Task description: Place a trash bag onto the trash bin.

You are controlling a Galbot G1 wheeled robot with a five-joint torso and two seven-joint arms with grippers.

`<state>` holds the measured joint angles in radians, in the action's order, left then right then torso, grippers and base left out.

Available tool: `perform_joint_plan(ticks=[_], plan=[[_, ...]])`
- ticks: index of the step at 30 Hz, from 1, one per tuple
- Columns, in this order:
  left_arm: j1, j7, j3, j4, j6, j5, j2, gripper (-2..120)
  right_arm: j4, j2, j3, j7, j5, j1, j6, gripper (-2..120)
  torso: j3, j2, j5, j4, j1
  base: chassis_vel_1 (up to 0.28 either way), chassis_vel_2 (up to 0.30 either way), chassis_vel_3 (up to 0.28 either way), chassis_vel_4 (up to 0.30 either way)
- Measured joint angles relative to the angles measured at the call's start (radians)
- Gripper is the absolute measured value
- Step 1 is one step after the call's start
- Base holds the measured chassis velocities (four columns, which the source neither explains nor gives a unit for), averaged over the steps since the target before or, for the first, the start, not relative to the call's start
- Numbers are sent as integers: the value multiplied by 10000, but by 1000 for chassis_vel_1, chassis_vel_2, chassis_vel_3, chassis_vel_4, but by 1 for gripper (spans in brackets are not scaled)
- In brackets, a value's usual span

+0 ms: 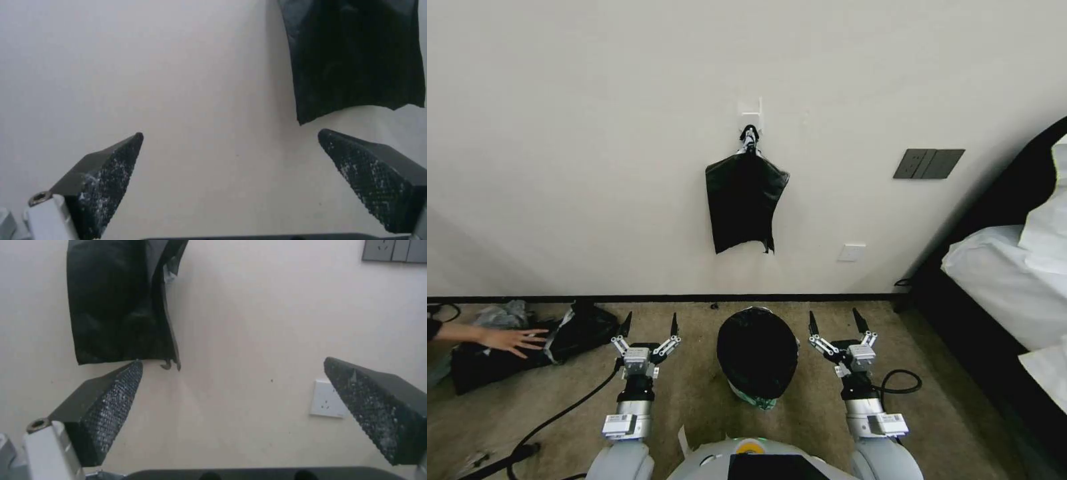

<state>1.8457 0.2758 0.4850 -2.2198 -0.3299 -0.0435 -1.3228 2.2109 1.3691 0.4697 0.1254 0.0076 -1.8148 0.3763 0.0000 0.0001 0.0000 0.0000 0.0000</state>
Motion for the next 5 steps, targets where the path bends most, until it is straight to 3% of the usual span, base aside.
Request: perform_joint_plan(ticks=[5], plan=[[-7, 6, -6, 0, 15, 21, 4, 100, 3, -5, -4, 5, 15, 7, -16, 100, 0, 0, 0, 0, 0, 0, 0, 0, 0]])
